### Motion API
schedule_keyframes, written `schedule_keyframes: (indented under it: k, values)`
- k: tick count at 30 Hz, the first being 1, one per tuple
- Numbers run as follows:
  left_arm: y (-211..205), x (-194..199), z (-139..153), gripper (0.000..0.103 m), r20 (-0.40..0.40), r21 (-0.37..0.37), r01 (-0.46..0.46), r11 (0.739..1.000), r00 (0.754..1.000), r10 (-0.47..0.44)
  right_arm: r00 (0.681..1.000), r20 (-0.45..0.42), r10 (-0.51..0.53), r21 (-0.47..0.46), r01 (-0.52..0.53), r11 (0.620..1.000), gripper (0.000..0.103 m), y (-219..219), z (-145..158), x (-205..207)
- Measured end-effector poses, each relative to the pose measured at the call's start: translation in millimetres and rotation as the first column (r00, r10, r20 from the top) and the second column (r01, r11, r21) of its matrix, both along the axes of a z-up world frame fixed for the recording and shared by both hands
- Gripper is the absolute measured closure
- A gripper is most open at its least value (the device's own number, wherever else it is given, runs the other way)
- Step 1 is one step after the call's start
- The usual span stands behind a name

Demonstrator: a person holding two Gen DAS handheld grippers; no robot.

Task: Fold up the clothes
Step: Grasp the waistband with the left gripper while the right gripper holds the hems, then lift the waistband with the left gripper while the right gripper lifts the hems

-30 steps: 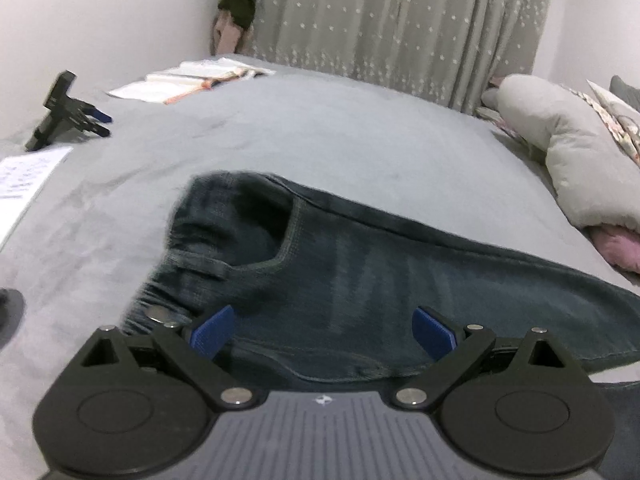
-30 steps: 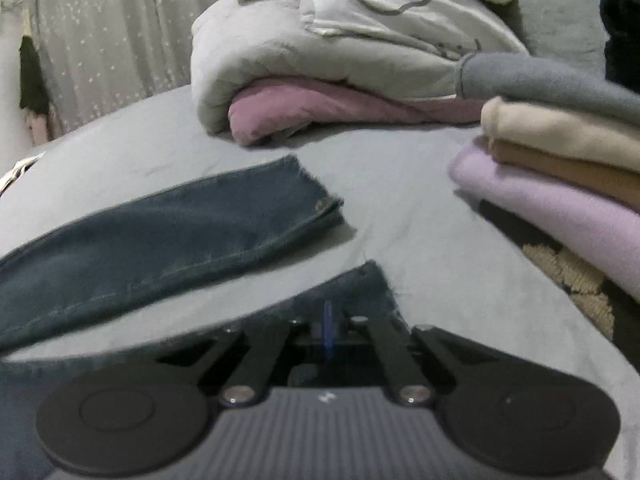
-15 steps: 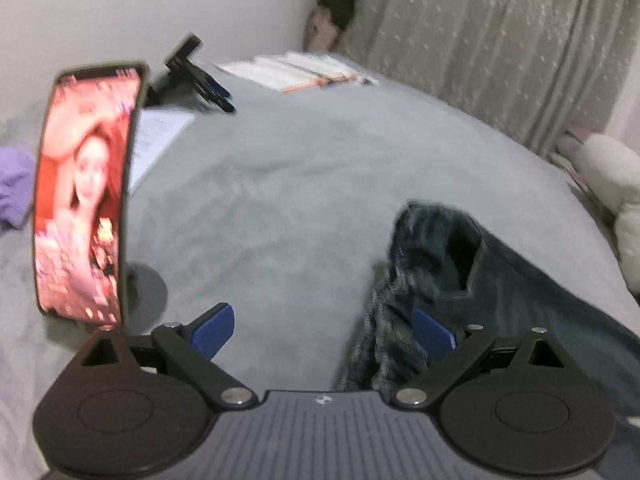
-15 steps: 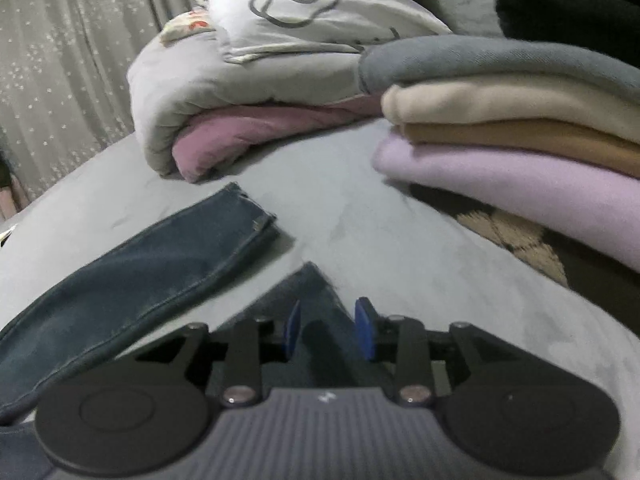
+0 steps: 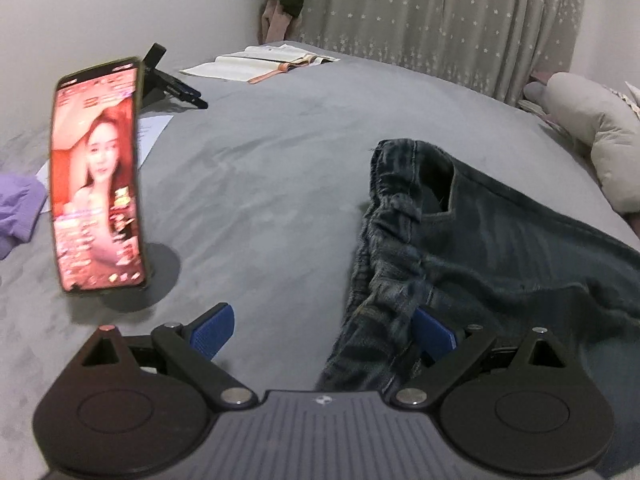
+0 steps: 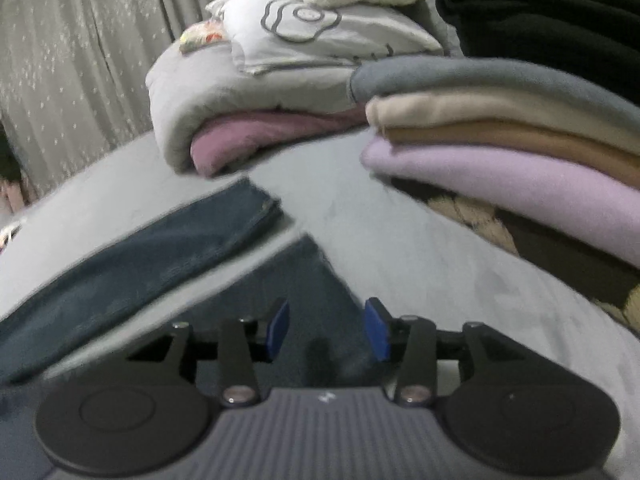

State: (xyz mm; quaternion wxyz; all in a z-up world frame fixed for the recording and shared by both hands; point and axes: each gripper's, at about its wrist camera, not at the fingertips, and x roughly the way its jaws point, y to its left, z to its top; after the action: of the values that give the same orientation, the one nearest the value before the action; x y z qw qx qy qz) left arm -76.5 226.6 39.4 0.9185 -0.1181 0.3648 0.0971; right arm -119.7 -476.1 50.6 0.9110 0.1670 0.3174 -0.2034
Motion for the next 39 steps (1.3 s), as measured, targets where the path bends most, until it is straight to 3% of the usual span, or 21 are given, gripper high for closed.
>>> schedule_keyframes:
  k: [3, 5, 7, 11, 15, 16, 18, 19, 21, 22, 23, 24, 25, 26, 27, 31, 34, 37, 39]
  values:
    - [1.4, -11.6, -1.3, 0.007, -0.018, -0.014, 0.004, 1.0, 1.0, -0.004, 0.999, -0.047, 0.001, -0.033, -0.002, 0.999, 0.041, 10.4, -2.4, -14.3]
    - [-0.7, -15.9, -9.9, 0.007, -0.053, -0.11, 0.016, 0.994, 0.998, -0.022, 0.997, -0.074, -0.01, -0.039, 0.007, 0.999, 0.024, 16.4, -3.7, -26.1]
    - [1.2, -16.9, -18.2, 0.007, -0.068, -0.263, 0.016, 0.965, 0.997, -0.035, 0.997, -0.068, -0.043, 0.025, 0.044, 0.999, 0.023, 13.7, -4.3, -39.8]
    - [-2.6, -10.2, -25.9, 0.005, -0.032, -0.397, -0.005, 0.918, 0.999, -0.008, 0.996, 0.023, -0.087, 0.258, 0.078, 0.963, 0.023, -2.5, -9.3, -61.1]
    - [-4.2, -5.4, -31.0, 0.005, -0.003, -0.491, -0.023, 0.871, 1.0, 0.024, 0.985, 0.102, -0.137, 0.381, 0.089, 0.92, 0.023, -14.6, -13.4, -63.7]
    - [-3.6, -3.8, -33.2, 0.005, 0.017, -0.537, -0.019, 0.843, 0.999, 0.034, 0.982, 0.116, -0.147, 0.403, 0.089, 0.911, 0.026, -16.5, -14.7, -62.9]
    - [-6.0, -1.8, -33.5, 0.018, 0.021, -0.54, -0.026, 0.841, 0.999, 0.044, 0.977, 0.143, -0.161, 0.469, 0.076, 0.88, 0.028, -19.9, -20.7, -55.4]
    - [-7.2, -0.8, -33.7, 0.024, 0.022, -0.542, -0.03, 0.84, 0.999, 0.05, 0.977, 0.137, -0.163, 0.467, 0.081, 0.881, 0.032, -19.4, -22.2, -51.6]
    - [-5.9, -1.2, -35.6, 0.048, 0.013, -0.536, -0.05, 0.843, 0.998, 0.068, 0.978, 0.126, -0.165, 0.438, 0.095, 0.894, 0.038, -17.7, -24.0, -42.0]
    - [-5.2, -1.4, -36.6, 0.05, 0.009, -0.533, -0.061, 0.844, 0.997, 0.077, 0.979, 0.123, -0.162, 0.424, 0.095, 0.9, 0.039, -16.8, -25.2, -36.0]
    - [-2.7, -0.6, -40.7, 0.056, 0.012, -0.562, -0.07, 0.824, 0.996, 0.093, 0.98, 0.12, -0.158, 0.411, 0.096, 0.907, 0.044, -15.9, -26.4, -30.0]
    - [0.8, -2.5, -41.1, 0.065, 0.021, -0.591, -0.074, 0.803, 0.994, 0.107, 0.981, 0.116, -0.157, 0.395, 0.1, 0.913, 0.052, -15.1, -27.1, -25.3]
    - [4.3, -4.5, -41.5, 0.071, 0.029, -0.619, -0.078, 0.782, 0.992, 0.121, 0.981, 0.107, -0.163, 0.375, 0.112, 0.92, 0.084, -14.3, -26.9, -23.1]
    - [7.8, -6.4, -41.8, 0.084, 0.037, -0.646, -0.08, 0.759, 0.99, 0.136, 0.979, 0.107, -0.174, 0.372, 0.123, 0.92, 0.096, -14.7, -27.1, -22.5]
    - [11.1, -8.6, -40.1, 0.091, 0.046, -0.67, -0.082, 0.737, 0.987, 0.152, 0.973, 0.123, -0.195, 0.399, 0.132, 0.907, 0.096, -17.3, -27.9, -24.7]
    - [17.3, -17.4, -21.4, 0.093, 0.156, -0.742, -0.02, 0.67, 0.967, 0.201, 0.952, 0.21, -0.224, 0.433, 0.115, 0.894, 0.097, -18.8, -16.9, -34.1]
    - [11.6, -21.4, -3.4, 0.093, 0.25, -0.723, 0.069, 0.688, 0.954, 0.167, 0.923, 0.325, -0.204, 0.407, 0.058, 0.911, 0.097, -11.3, 8.7, -44.3]
    - [9.5, -21.6, -2.5, 0.093, 0.23, -0.727, 0.058, 0.684, 0.959, 0.163, 0.896, 0.411, -0.17, 0.345, 0.019, 0.938, 0.097, -0.3, 32.5, -57.0]
    - [10.9, -26.1, -1.7, 0.094, 0.212, -0.744, 0.045, 0.666, 0.962, 0.172, 0.878, 0.445, -0.179, 0.34, 0.02, 0.94, 0.097, 0.7, 40.6, -66.7]
